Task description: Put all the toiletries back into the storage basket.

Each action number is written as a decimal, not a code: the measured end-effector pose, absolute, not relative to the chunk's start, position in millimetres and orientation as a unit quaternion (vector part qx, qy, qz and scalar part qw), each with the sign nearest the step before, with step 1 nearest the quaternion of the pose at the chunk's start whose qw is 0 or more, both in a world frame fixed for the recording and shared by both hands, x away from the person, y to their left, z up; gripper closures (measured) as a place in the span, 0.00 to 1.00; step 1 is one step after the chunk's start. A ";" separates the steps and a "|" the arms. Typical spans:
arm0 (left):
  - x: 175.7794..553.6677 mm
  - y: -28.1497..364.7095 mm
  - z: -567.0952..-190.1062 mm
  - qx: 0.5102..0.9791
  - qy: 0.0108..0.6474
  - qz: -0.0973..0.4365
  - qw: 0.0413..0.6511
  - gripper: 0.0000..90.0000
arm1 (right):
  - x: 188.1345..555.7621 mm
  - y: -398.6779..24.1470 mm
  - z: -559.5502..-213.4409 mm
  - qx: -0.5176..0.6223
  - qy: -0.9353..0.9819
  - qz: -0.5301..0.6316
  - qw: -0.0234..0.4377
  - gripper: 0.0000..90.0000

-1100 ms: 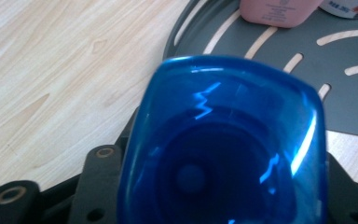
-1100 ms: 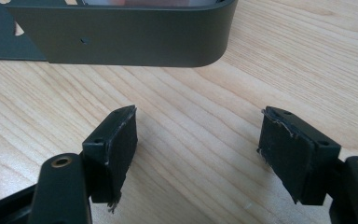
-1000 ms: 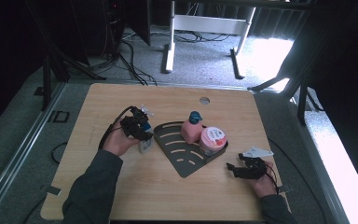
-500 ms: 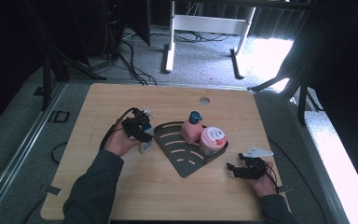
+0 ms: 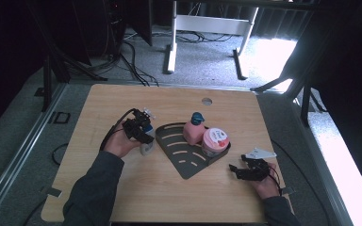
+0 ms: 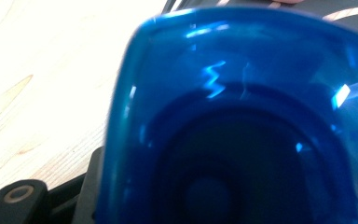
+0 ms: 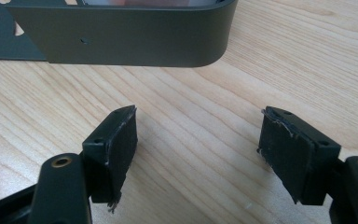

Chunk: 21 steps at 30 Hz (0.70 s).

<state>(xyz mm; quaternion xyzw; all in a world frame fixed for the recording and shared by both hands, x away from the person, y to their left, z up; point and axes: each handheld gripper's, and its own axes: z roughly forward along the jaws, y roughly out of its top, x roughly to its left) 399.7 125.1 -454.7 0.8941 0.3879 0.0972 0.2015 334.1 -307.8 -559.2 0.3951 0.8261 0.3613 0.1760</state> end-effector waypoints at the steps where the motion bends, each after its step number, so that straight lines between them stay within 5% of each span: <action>1: 400.1 125.3 -454.7 0.894 0.388 0.096 0.201 0.59 | 334.1 -307.8 -559.2 0.395 0.826 0.361 0.176 0.30; 10: 403.4 127.0 -455.2 0.887 0.403 0.106 0.201 0.49 | 334.1 -307.8 -559.2 0.395 0.826 0.361 0.176 0.30; 21: 403.3 127.0 -455.7 0.891 0.393 0.095 0.207 0.59 | 334.1 -307.8 -559.2 0.395 0.826 0.361 0.176 0.30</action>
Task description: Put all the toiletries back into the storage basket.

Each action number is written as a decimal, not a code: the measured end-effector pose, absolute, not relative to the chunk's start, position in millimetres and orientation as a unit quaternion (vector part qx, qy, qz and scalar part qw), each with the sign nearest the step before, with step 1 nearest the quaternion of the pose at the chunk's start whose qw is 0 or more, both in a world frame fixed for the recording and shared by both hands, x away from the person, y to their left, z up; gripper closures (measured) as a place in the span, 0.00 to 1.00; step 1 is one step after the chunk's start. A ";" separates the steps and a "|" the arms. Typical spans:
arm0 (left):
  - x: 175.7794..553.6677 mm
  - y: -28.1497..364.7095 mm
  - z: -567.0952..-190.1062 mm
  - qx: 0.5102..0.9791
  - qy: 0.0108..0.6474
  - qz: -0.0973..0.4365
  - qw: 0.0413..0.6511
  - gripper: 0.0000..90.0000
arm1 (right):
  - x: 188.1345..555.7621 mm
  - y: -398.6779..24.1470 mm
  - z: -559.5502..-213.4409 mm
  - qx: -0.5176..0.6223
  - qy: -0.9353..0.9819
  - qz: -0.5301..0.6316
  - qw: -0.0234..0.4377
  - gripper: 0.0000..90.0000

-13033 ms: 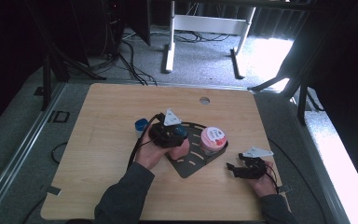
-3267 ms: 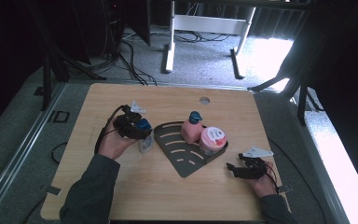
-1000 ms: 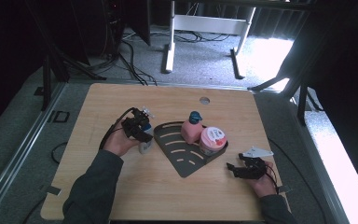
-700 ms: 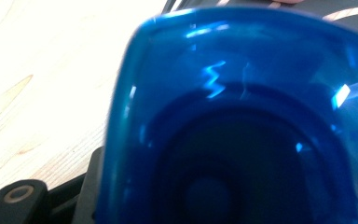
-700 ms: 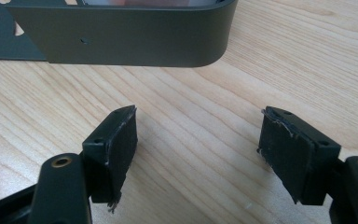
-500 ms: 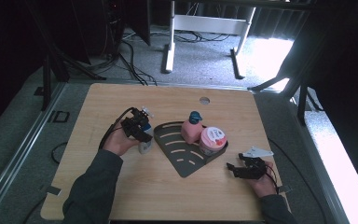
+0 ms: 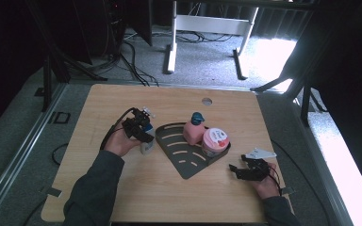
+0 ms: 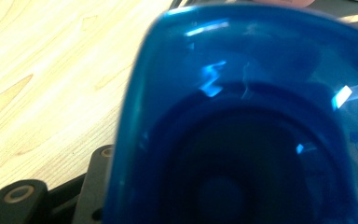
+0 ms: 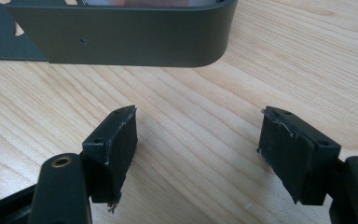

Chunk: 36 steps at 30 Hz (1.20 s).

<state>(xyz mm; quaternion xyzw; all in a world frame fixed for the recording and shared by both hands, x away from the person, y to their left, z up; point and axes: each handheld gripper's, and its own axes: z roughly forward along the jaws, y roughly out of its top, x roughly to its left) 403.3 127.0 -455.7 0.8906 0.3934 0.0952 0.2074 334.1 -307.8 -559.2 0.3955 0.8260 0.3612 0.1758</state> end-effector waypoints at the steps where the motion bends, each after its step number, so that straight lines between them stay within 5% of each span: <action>1: 403.4 127.2 -455.6 0.890 0.395 0.095 0.207 0.60 | 334.1 -307.8 -559.2 0.395 0.826 0.361 0.176 0.30; 36: 398.2 126.6 -427.2 0.879 0.401 0.119 0.229 0.61 | 334.3 -307.8 -559.1 0.395 0.826 0.361 0.176 0.30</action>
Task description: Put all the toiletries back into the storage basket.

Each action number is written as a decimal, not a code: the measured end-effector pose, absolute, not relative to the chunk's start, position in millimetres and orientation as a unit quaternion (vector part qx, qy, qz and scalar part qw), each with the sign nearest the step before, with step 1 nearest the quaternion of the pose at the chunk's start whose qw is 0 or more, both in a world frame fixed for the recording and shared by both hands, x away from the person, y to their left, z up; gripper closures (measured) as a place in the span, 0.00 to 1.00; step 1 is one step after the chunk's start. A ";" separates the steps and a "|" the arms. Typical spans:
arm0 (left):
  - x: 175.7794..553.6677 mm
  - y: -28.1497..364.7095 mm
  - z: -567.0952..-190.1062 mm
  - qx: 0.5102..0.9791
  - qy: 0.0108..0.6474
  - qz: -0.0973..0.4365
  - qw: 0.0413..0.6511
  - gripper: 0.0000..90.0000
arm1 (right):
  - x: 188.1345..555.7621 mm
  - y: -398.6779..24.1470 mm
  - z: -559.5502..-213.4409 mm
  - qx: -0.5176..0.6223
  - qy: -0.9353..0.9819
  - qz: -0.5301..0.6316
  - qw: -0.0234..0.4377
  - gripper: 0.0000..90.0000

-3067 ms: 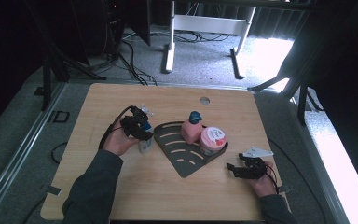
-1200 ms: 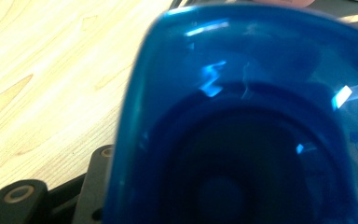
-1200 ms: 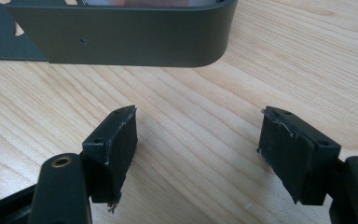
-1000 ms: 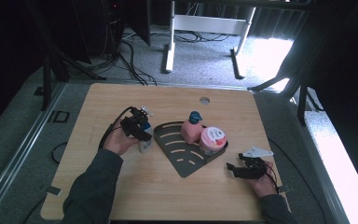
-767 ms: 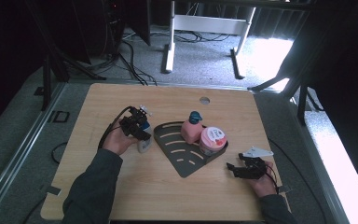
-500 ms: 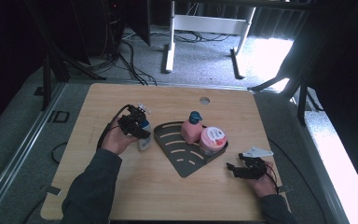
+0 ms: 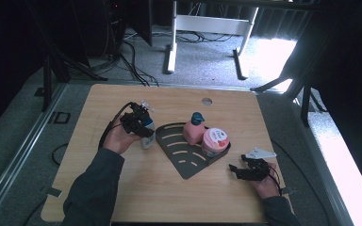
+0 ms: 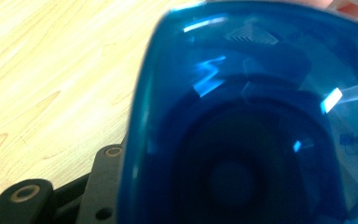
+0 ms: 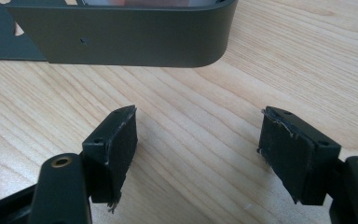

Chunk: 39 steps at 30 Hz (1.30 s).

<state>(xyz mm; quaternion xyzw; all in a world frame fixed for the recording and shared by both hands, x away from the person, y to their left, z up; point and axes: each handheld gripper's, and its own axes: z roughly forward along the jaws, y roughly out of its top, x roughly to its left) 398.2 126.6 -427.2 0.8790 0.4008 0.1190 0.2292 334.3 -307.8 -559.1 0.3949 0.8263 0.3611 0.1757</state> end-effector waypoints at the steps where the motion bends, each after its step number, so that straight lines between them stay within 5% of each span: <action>1: 398.2 126.2 -427.1 0.879 0.401 0.119 0.230 0.61 | 334.4 -307.8 -559.2 0.395 0.826 0.361 0.176 0.30; 39: 408.0 96.3 -404.8 0.883 0.378 0.132 0.246 0.61 | 334.5 -308.0 -559.1 0.394 0.827 0.361 0.176 0.30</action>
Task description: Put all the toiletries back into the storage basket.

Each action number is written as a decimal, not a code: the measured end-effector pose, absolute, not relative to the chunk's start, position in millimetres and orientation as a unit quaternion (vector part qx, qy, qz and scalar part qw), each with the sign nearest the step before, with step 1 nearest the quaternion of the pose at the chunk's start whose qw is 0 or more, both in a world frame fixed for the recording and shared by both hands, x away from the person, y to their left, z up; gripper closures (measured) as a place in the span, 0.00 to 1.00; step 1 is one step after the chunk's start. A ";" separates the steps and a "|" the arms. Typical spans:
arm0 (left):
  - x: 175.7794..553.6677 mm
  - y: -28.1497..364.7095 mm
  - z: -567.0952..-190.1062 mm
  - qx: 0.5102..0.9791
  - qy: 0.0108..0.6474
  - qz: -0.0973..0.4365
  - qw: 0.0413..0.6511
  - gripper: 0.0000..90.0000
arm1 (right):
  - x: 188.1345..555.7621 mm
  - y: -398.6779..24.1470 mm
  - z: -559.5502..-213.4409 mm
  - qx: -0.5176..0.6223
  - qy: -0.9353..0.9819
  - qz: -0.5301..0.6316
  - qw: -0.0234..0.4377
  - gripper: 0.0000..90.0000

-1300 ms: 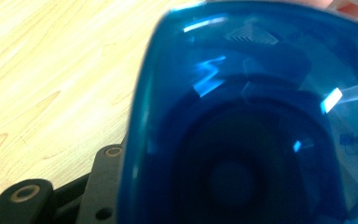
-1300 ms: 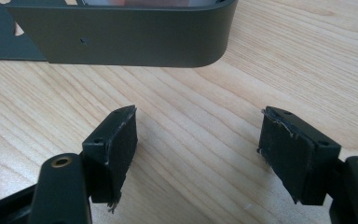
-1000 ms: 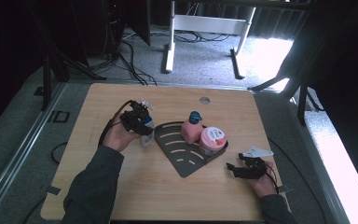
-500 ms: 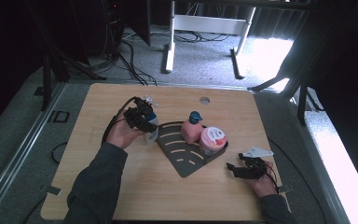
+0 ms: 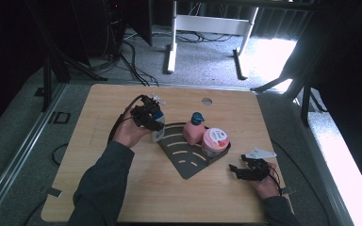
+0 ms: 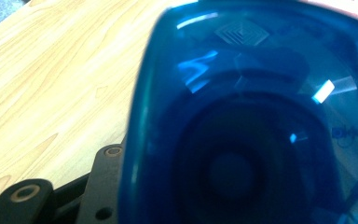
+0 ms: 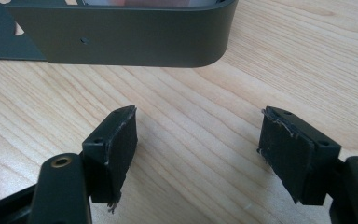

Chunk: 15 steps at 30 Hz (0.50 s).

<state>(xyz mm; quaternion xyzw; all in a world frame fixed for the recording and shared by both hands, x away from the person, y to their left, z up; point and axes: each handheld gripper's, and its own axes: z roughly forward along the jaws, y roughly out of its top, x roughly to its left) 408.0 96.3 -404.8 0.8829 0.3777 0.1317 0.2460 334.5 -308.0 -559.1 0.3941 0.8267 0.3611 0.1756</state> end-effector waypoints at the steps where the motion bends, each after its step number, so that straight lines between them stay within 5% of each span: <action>1: 408.3 95.4 -404.9 0.883 0.377 0.132 0.246 0.61 | 334.5 -308.0 -559.1 0.394 0.827 0.361 0.176 0.30; 15: 414.2 84.5 -407.8 0.882 0.376 0.130 0.251 0.61 | 334.6 -308.0 -559.2 0.393 0.827 0.361 0.176 0.30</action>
